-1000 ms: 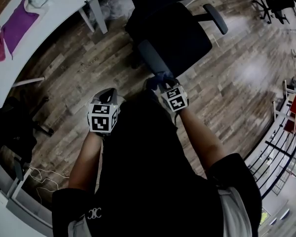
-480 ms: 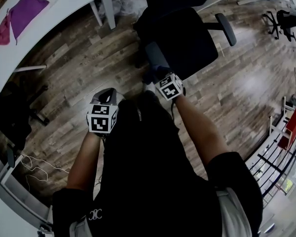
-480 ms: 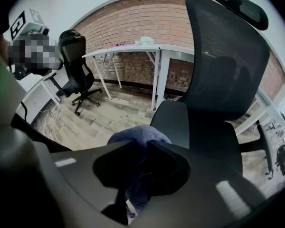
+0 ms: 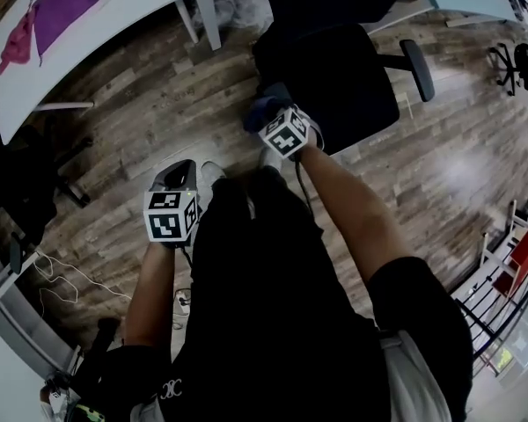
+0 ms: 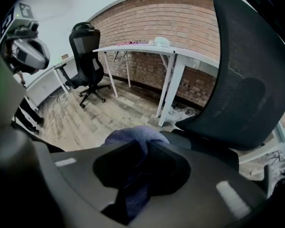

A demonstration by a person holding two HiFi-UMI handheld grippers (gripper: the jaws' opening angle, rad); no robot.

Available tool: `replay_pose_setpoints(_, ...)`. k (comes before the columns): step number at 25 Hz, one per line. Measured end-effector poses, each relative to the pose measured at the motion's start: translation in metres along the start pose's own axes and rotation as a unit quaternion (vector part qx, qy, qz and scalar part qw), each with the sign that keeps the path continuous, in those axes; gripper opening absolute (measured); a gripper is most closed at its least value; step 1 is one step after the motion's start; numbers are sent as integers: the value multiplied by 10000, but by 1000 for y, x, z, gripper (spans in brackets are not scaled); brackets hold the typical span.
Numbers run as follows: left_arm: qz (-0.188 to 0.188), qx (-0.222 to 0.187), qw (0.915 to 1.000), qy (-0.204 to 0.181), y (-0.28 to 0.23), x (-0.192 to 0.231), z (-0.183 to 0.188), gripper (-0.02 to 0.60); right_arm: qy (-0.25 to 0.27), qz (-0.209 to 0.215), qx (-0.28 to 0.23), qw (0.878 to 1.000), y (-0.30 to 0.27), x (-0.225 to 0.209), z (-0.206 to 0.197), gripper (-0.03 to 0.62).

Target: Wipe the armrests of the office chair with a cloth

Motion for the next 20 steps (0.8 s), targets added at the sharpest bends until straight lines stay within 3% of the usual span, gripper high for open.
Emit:
replay_pose_setpoints(7, 810, -204, 9956, 434, 20, 4, 3, 6, 312, 182, -24, 9993, -33, -37, 32, 82)
replay_pose_setpoints(10, 1021, -347, 9925, 580, 25, -2, 8, 6, 155, 202, -83, 9996, -41, -51, 38, 83)
replay_pose_setpoints(13, 1090, -361, 9915, 617, 28, -11, 5, 6, -152, -58, -75, 9998, -40, -73, 37, 83)
replay_pose_setpoints(16, 1105, -307, 9913, 642, 29, -21, -3, 6, -616, -517, 343, 9962, -24, -97, 15, 81)
replay_pose_setpoints(20, 1038, -295, 9921, 635, 23, -36, -6, 6, -944, -586, 378, 9931, -15, -109, -2, 82)
Point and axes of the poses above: the fingertips, and each gripper's own axes: y backward along the fingers, x to its left, z out of its top, the point moved 2 cm from there along y, backward along the fingers, and after that the axes turned 12 degrees about -x, right-handed, at the moved point
